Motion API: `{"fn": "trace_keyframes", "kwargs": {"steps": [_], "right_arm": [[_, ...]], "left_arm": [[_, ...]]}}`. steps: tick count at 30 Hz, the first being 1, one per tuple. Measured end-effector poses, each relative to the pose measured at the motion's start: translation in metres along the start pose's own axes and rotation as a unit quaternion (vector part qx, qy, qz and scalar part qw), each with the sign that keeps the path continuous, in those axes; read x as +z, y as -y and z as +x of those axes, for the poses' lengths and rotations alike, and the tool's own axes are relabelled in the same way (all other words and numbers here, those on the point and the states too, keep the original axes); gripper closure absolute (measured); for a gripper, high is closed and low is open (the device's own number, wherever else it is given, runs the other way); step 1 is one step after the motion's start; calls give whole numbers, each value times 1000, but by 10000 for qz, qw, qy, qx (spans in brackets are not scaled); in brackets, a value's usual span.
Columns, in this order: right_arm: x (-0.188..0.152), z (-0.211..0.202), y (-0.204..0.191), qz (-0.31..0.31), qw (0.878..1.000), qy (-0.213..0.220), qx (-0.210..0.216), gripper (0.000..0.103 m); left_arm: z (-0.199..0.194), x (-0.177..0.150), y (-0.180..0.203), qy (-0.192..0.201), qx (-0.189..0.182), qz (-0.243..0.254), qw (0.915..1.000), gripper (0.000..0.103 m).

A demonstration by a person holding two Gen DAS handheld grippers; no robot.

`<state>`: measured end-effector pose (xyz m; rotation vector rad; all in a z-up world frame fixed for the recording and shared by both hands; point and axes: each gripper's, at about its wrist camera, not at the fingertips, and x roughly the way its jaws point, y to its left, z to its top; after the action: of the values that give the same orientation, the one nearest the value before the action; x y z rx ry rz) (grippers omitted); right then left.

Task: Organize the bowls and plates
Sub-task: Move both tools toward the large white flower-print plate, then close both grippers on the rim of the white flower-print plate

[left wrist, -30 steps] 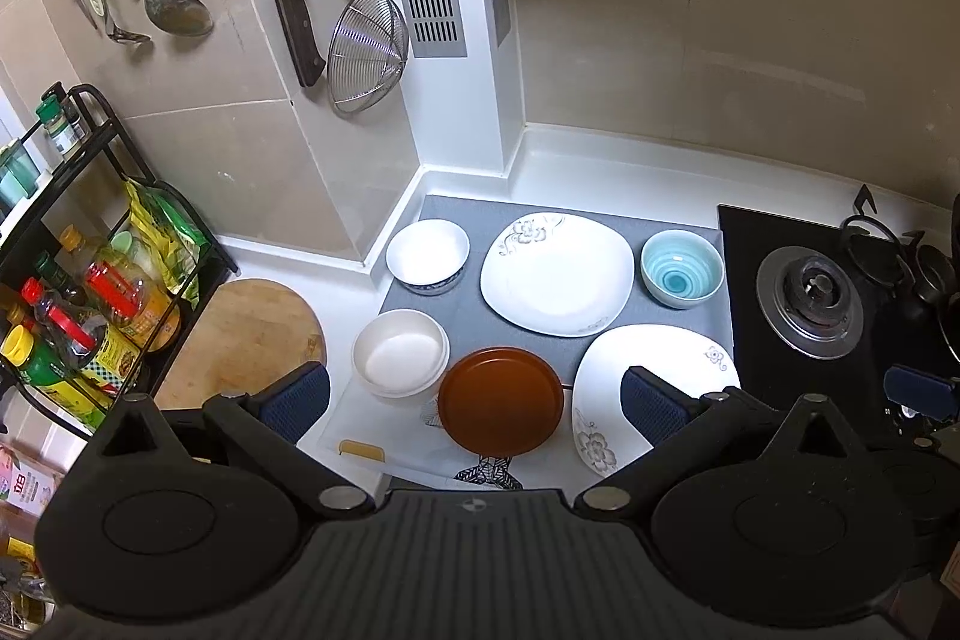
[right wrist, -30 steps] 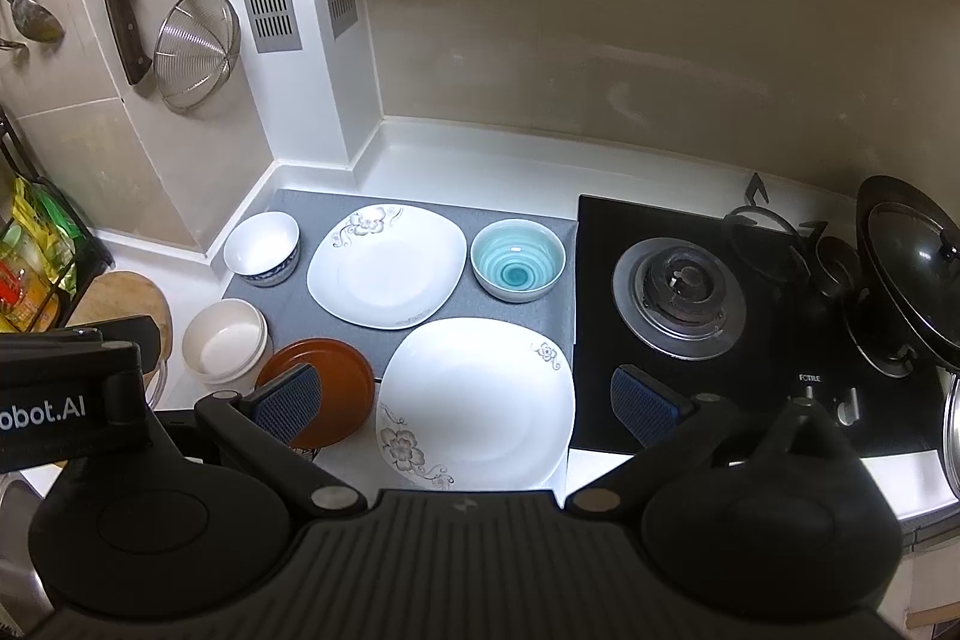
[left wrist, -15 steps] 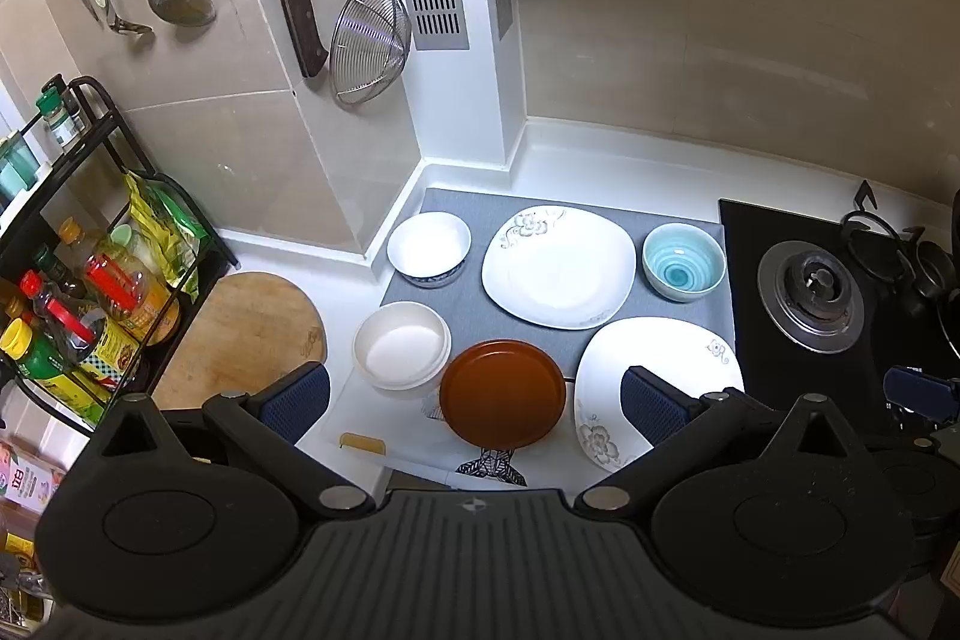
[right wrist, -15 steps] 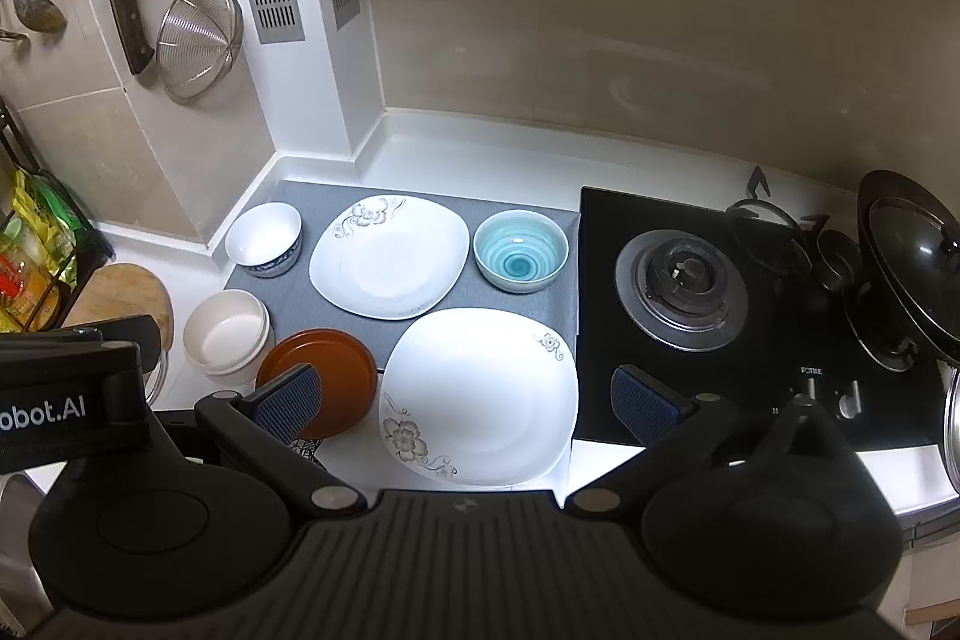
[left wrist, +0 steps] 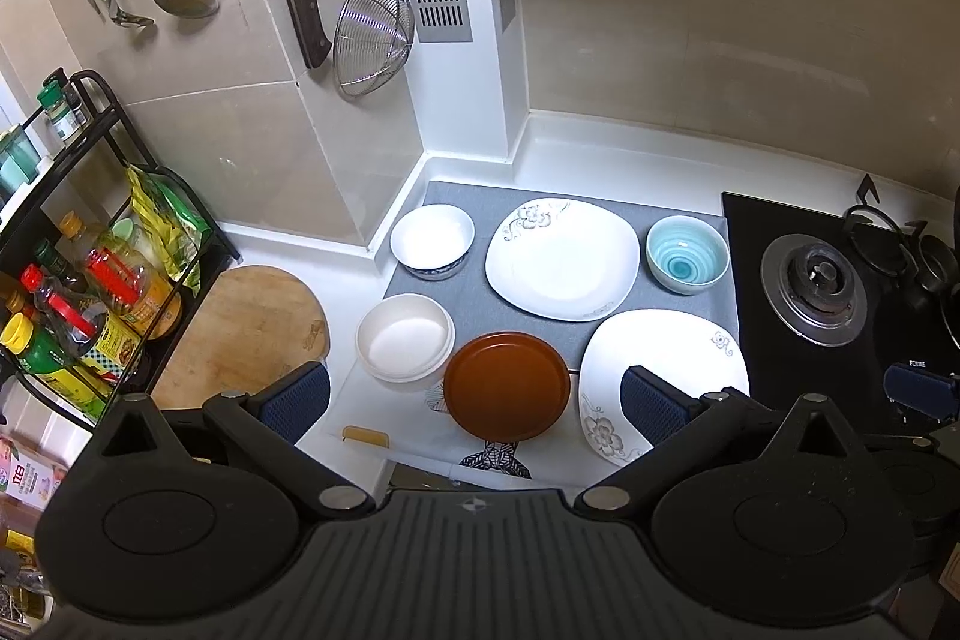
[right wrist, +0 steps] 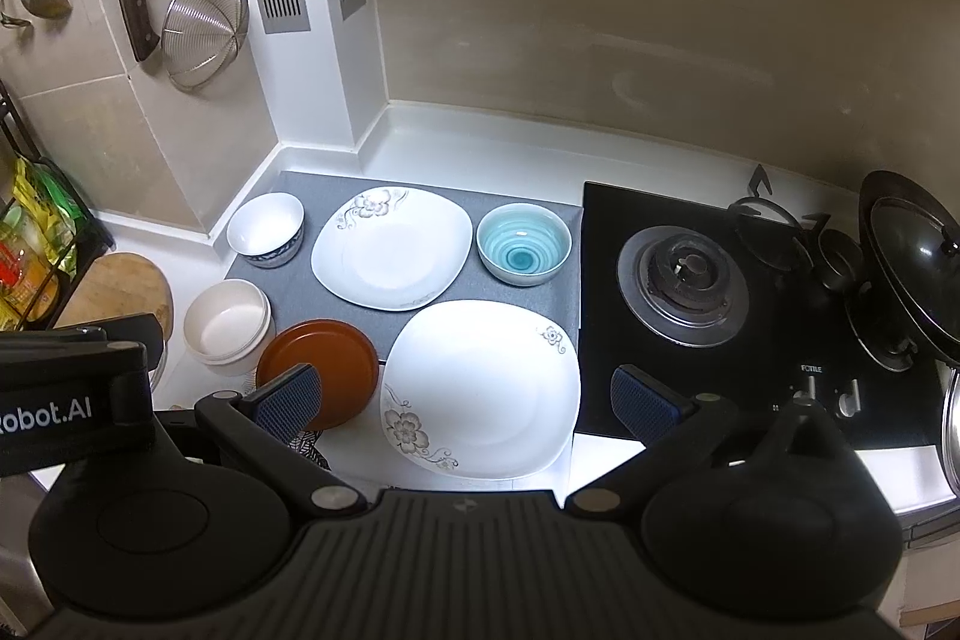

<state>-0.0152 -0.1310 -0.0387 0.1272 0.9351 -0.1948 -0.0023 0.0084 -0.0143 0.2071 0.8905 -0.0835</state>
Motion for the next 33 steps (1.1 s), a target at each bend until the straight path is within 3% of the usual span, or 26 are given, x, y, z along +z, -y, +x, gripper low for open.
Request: {"fn": "trace_keyframes", "kwargs": {"steps": [13, 24, 30, 33], "right_arm": [[0, 11, -4, -2, 9999, -122, 6, 0], [-4, 51, -10, -7, 9995, -320, 6, 0], [-21, 102, -5, -513, 9983, 17, 287, 0], [-36, 132, 12, -600, 9962, 150, 608, 0]], "left_arm": [[12, -1, -3, -112, 12, -20, 9999, 0], [55, -1, -4, -387, -71, 81, 9992, 0], [121, -18, -12, -857, -681, -236, 9937, 1], [158, -36, -18, -1000, -1324, -525, 9847, 3]]}}
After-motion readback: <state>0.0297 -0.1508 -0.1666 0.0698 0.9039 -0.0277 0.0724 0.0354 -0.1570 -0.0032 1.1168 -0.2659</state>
